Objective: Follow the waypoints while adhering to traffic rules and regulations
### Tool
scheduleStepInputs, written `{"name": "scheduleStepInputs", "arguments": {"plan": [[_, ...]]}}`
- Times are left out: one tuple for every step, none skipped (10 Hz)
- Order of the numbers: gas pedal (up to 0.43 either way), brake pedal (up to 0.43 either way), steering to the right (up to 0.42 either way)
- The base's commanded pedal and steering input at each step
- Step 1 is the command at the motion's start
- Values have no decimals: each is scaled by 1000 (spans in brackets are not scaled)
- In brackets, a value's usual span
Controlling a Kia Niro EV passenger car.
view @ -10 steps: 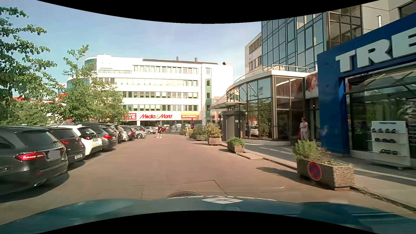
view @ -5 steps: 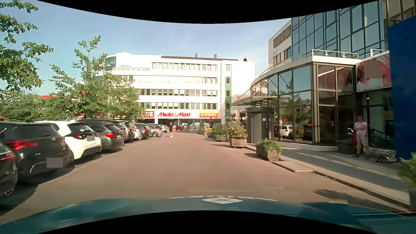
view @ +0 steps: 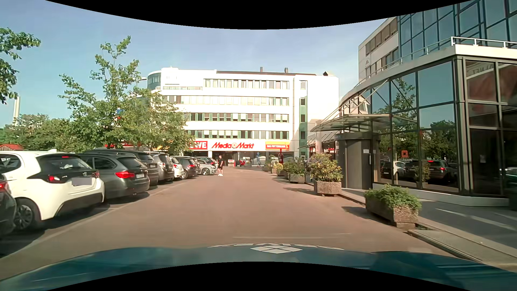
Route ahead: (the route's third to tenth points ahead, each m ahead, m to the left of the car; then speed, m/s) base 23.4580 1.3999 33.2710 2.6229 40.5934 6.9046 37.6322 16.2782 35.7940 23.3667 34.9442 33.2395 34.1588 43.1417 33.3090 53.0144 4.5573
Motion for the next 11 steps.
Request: {"name": "scheduleStepInputs", "arguments": {"plan": [[87, 0, -86], [87, 0, -75], [87, 0, -64], [87, 0, -57], [87, 0, -53], [87, 0, -52], [87, 0, -46], [87, 0, -36], [87, 0, -29], [87, 0, -26], [87, 0, -27]]}}
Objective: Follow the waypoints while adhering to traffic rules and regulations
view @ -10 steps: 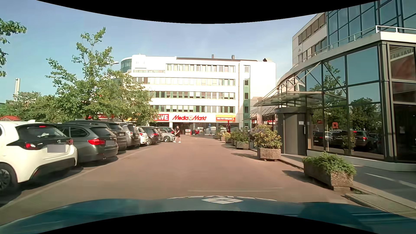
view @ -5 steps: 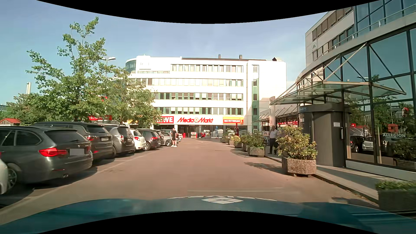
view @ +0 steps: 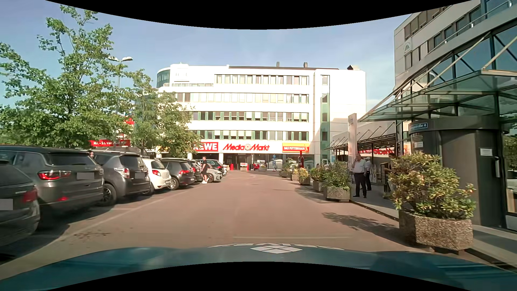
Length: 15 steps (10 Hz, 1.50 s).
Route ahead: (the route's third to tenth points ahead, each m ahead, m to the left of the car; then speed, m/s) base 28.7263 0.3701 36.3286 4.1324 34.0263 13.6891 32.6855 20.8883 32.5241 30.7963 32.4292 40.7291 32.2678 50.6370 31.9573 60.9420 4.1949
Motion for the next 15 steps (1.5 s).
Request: {"name": "scheduleStepInputs", "arguments": {"plan": [[87, 0, -27], [87, 0, -26], [87, 0, -24], [87, 0, -21], [87, 0, -18], [87, 0, -16], [87, 0, -13], [87, 0, -10], [87, 0, -8], [87, 0, -8], [87, 0, -8], [87, 0, -8], [87, 0, -8], [87, 0, -8], [87, 0, -8]]}}
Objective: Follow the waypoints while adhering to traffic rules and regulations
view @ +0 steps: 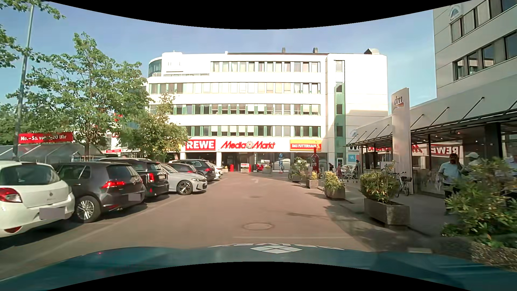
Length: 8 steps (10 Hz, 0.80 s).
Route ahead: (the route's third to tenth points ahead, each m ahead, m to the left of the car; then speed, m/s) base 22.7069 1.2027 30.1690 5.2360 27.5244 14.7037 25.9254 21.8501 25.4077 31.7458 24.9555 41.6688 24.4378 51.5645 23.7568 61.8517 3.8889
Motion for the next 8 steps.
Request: {"name": "scheduleStepInputs", "arguments": {"plan": [[87, 0, -8], [87, 0, -8], [87, 0, -7], [87, 0, -6], [87, 0, -7], [87, 0, -7], [87, 0, -7], [87, 0, -7]]}}
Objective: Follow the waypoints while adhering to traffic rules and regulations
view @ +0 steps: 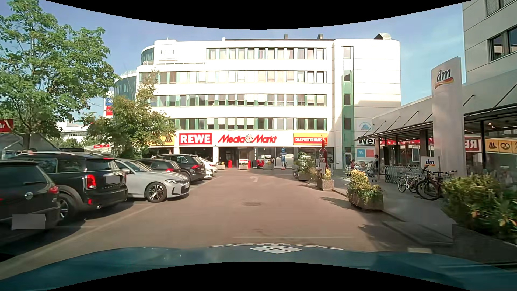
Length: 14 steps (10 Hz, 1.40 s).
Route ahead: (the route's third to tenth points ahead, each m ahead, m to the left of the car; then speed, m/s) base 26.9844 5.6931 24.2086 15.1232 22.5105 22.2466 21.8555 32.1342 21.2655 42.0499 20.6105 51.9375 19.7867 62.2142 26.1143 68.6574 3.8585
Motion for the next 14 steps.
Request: {"name": "scheduleStepInputs", "arguments": {"plan": [[79, 0, -5], [47, 0, -5], [39, 0, -4], [39, 0, -3], [39, 0, -3], [39, 0, -3], [39, 0, 0], [39, 0, 3], [39, 0, 6], [39, 0, 6], [39, 0, 6], [39, 0, 6], [47, 0, 6], [59, 0, 6]]}}
